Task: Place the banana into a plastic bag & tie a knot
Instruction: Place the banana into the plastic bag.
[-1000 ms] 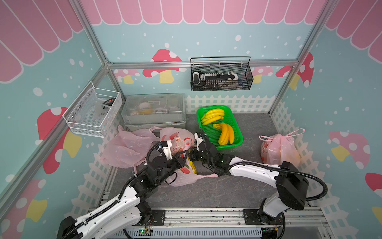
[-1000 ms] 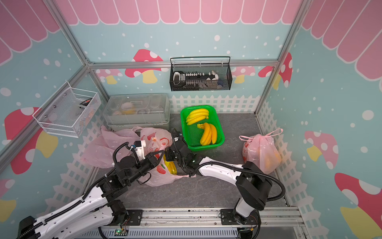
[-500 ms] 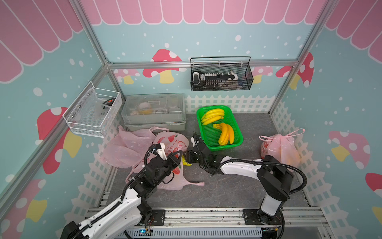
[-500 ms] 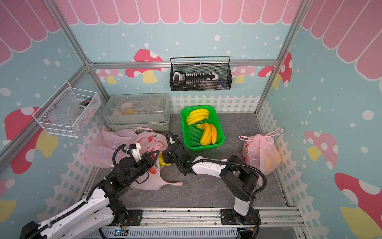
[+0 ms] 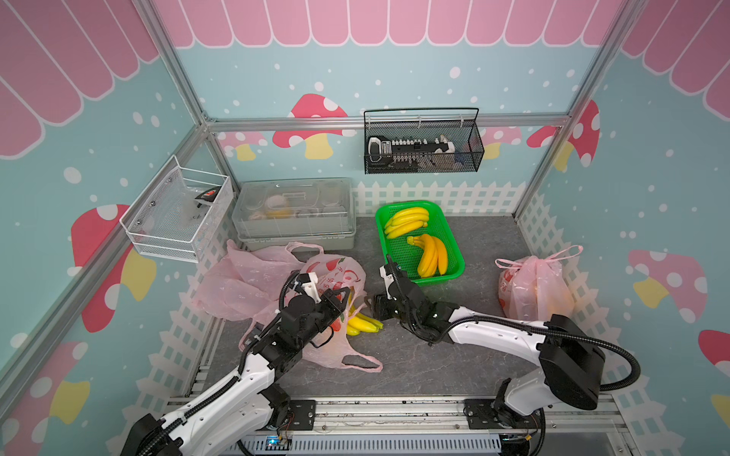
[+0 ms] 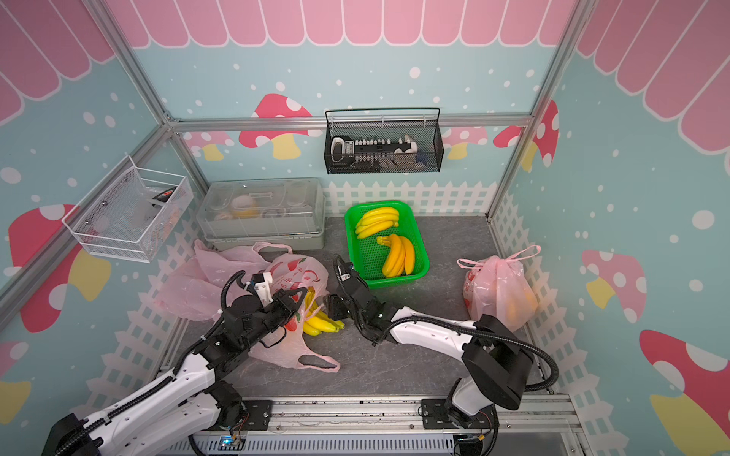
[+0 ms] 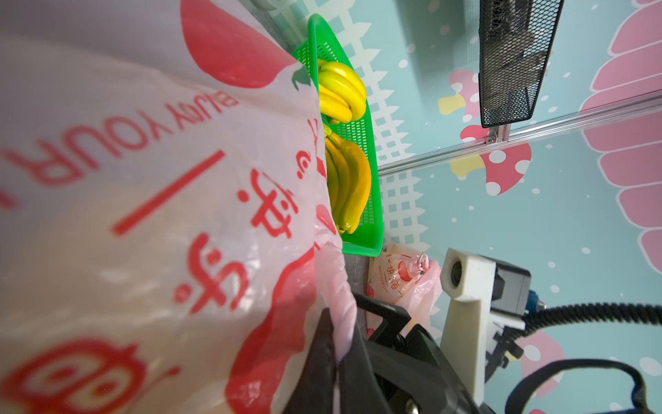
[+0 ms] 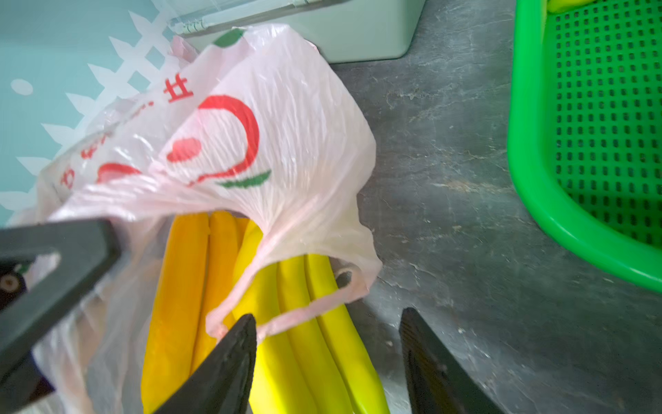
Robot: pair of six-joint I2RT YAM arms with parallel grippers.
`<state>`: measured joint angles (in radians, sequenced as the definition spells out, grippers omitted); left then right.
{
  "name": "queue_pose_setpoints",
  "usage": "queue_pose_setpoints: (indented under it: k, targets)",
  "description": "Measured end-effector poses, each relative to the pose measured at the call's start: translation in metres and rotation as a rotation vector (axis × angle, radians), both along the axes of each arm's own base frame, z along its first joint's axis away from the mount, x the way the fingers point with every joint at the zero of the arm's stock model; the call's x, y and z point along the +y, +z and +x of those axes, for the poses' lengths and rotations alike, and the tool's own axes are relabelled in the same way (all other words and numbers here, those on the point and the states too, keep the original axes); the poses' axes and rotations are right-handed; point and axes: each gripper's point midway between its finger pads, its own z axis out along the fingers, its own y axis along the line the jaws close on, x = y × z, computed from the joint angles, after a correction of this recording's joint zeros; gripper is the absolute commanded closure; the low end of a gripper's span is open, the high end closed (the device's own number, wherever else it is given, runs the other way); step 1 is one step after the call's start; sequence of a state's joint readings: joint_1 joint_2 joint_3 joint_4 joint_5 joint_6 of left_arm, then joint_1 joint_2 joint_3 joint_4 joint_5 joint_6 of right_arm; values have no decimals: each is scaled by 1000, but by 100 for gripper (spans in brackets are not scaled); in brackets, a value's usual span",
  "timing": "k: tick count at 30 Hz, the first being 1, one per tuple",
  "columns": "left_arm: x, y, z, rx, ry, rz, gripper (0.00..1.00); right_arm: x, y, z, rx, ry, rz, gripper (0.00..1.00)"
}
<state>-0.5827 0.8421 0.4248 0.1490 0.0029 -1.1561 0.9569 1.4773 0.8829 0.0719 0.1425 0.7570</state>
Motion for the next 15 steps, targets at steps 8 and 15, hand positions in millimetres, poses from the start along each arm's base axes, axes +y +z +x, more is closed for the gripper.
queue_pose_setpoints:
  k: [8,15]
  targets:
    - [-5,-5,8,24,-14,17,100,-37,-14,-41,-49,99,-100,39]
    - [-8,0,13,45,-47,120,69,-49,-29,-44,-100,146,-221,36]
